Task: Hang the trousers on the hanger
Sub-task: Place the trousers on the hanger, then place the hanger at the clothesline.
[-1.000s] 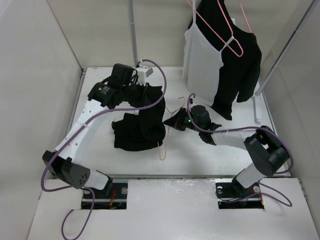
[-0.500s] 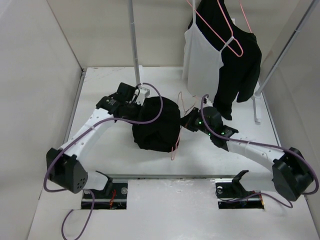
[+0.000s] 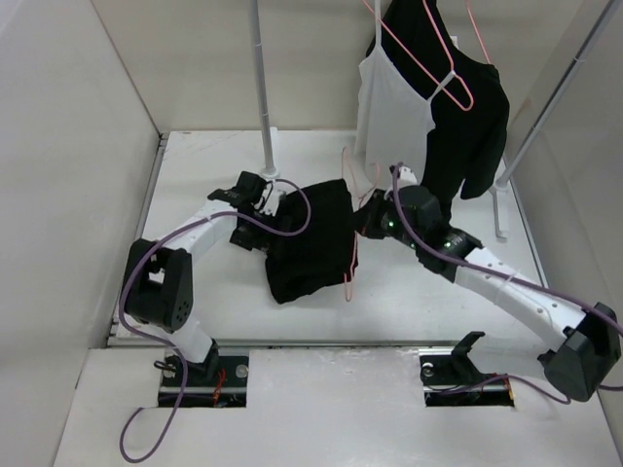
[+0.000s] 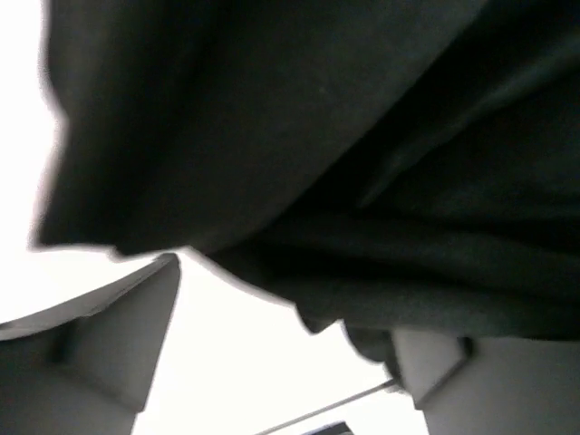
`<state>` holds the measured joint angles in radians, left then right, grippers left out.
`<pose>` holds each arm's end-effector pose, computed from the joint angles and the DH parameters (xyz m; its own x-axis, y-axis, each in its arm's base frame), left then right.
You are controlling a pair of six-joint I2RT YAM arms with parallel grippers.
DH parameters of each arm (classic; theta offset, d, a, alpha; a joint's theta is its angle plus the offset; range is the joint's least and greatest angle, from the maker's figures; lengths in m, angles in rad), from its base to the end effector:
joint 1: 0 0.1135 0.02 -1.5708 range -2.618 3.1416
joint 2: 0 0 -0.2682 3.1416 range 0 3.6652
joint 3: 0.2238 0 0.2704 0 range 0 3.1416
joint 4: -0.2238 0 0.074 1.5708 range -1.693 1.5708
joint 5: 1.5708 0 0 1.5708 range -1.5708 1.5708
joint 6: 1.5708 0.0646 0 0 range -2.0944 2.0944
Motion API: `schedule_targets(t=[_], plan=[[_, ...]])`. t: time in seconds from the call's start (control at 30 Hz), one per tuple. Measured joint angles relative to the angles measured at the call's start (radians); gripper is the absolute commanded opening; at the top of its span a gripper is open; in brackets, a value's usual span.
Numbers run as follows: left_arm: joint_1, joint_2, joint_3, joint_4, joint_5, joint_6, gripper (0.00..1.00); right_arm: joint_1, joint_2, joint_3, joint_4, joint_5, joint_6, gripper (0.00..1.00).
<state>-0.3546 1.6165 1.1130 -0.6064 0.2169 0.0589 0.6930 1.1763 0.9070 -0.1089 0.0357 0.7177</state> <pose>0.3263 -0.1356 0.1840 -0.8132 0.3624 -0.4553 0.4775 0.8627 -0.1662 0.2444 0.2000 0.2976 -0.6171 0.3419 -0.7087 -0.2749 0.7503 0.6013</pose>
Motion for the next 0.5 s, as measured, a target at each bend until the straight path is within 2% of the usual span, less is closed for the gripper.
schedule_targets(t=[0.17,0.37,0.5], plan=[[0.043,-0.013,0.063,0.002,0.061,-0.007,1.0,0.002,-0.007,0.205,-0.142,-0.023,-0.094,0.0],[0.131,-0.135,0.189,0.009,0.125,-0.007,1.0,0.001,-0.024,0.321,-0.253,-0.039,-0.139,0.0],[0.19,-0.243,0.237,0.056,0.118,-0.008,1.0,0.001,0.066,0.551,-0.428,-0.043,-0.146,0.0]])
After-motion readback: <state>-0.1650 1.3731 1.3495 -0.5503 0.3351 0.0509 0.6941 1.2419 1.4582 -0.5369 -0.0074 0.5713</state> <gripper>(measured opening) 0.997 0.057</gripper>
